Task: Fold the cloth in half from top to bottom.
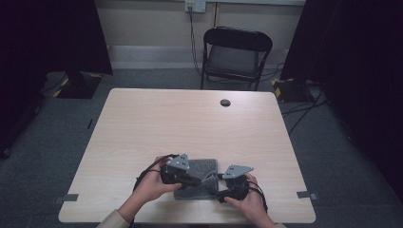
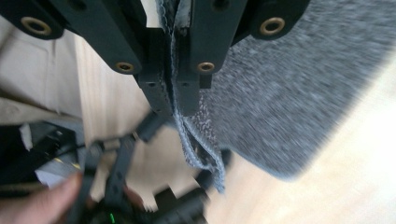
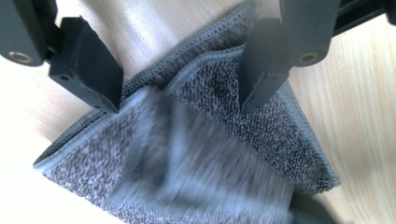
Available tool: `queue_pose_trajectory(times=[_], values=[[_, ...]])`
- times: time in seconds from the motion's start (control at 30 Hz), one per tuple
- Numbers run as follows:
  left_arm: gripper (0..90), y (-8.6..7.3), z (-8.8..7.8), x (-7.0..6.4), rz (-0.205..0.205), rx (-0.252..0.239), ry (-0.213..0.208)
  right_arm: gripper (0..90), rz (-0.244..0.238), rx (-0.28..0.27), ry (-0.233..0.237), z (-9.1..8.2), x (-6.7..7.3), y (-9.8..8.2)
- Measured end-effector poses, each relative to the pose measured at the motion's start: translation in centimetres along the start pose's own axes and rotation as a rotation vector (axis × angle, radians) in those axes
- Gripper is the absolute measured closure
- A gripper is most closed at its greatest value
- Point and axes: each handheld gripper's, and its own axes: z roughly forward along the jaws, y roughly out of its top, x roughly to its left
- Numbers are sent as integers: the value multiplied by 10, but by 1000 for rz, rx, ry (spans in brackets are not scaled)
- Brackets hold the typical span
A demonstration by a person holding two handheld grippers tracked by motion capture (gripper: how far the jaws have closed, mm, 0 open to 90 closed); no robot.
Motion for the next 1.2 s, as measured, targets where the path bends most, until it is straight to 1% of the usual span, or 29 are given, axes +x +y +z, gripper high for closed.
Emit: queue_pose_trajectory(times=[0.03,0.13,0.17,0.2,0.23,0.27,0.3,0.37,0.43,0.47,0.5,0.53,0.57,0.6,0.63,0.67,0.7,0.73,0.77,0.8,0.83,0.9,0.97,1.0,1.03,1.1,1.13,1.17,1.2], values=[[860,-3,2,-1,-4,11,-3,314,-6,1,-4,0,1,0],[856,-11,8,0,-19,20,-10,307,-9,3,-7,0,1,0],[831,-13,9,1,-27,24,-14,303,-11,3,0,0,1,0],[831,-14,10,1,-36,23,-19,303,-11,3,0,0,1,0],[758,-15,10,1,-43,20,-20,284,-15,1,11,-1,0,-1],[720,-15,10,1,-39,17,-17,284,-15,1,11,-1,0,-1],[720,-15,9,1,-41,4,-15,278,-11,-1,15,-2,0,-1],[670,-15,6,1,-54,-20,-29,266,-9,-2,30,-8,-2,-2],[653,-13,2,1,-49,-34,-10,262,-7,-8,29,-11,-3,-2],[633,-12,-1,1,-49,-47,3,257,-3,-8,31,-15,-4,-2],[595,-11,-3,2,-50,-57,20,255,4,-10,28,-20,-7,-3],[595,-11,-7,4,-49,-57,39,255,4,-10,28,-20,-7,-3],[596,-11,-9,5,-47,-53,49,253,9,-13,25,-23,-8,-4],[559,-12,-12,6,-43,-57,67,251,16,-23,16,-27,-12,-5],[529,-12,-14,6,-45,-66,74,251,20,-27,14,-29,-13,-4],[518,-13,-15,7,-51,-75,82,251,26,-32,12,-30,-15,-4],[518,-14,-17,7,-50,-75,94,251,26,-32,12,-30,-15,-4],[515,-16,-18,8,-46,-66,102,252,46,-45,-3,-33,-20,-1],[515,-18,-17,8,-46,-61,104,252,46,-45,-3,-33,-20,-1],[524,-20,-17,9,-51,-54,102,254,48,-50,-15,-34,-23,3],[524,-22,-15,9,-53,-44,100,254,48,-50,-15,-34,-23,3],[518,-26,-12,10,-61,-32,99,253,52,-55,-28,-33,-28,6],[497,-28,-10,10,-67,-34,92,250,65,-52,-40,-28,-36,11],[497,-28,-8,10,-72,-35,85,250,65,-52,-40,-28,-36,11],[480,-28,-7,9,-68,-31,81,243,70,-50,-46,-26,-39,13],[464,-27,-5,7,-67,-24,67,243,81,-53,-41,-22,-44,18],[460,-27,-4,6,-62,-21,61,237,96,-47,-36,-16,-45,23],[460,-27,-2,5,-54,-19,58,237,96,-47,-36,-16,-45,23],[460,-27,-1,5,-50,-12,60,239,96,-55,-29,-12,-45,27]])
